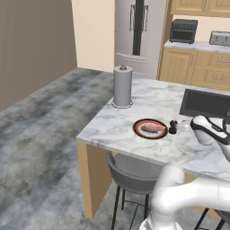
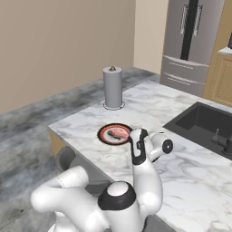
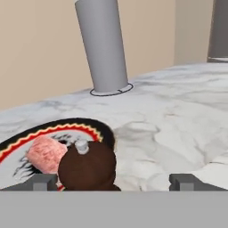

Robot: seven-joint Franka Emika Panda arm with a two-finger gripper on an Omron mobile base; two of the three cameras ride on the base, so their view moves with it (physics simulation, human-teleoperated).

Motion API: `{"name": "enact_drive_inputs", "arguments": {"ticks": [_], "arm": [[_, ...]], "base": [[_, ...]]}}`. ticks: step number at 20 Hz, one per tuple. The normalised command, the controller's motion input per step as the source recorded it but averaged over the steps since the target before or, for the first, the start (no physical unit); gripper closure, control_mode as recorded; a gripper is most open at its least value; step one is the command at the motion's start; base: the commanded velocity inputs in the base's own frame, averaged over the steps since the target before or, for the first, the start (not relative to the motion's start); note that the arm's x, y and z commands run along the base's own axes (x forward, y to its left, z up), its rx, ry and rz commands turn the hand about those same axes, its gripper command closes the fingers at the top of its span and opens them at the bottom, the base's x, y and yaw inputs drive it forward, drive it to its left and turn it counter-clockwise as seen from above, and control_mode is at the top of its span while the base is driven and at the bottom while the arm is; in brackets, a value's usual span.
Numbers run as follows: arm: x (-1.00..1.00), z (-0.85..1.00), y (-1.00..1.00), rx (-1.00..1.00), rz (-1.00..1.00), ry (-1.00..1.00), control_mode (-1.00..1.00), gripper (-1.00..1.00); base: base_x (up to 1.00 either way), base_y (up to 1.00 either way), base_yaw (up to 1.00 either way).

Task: Retrieve the shaker from the cabinet and place it next the steak on a plate on the dining table.

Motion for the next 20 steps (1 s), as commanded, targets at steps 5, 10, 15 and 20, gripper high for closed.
{"name": "enact_drive_inputs", "arguments": {"ticks": [5,10,15,20], "arm": [[0.00,0.58,0.24,-0.06,0.10,0.00,-1.00,-1.00],[-0.29,0.82,0.03,-0.07,0.09,-0.05,-1.00,-1.00],[-0.83,0.99,0.00,-0.10,0.12,-0.21,-1.00,-1.00],[-1.00,0.67,0.28,-0.22,0.19,-0.27,-1.00,-1.00]], "base": [[0.00,0.00,0.00],[0.00,0.00,0.00],[0.00,0.00,0.00],[0.00,0.00,0.00]]}}
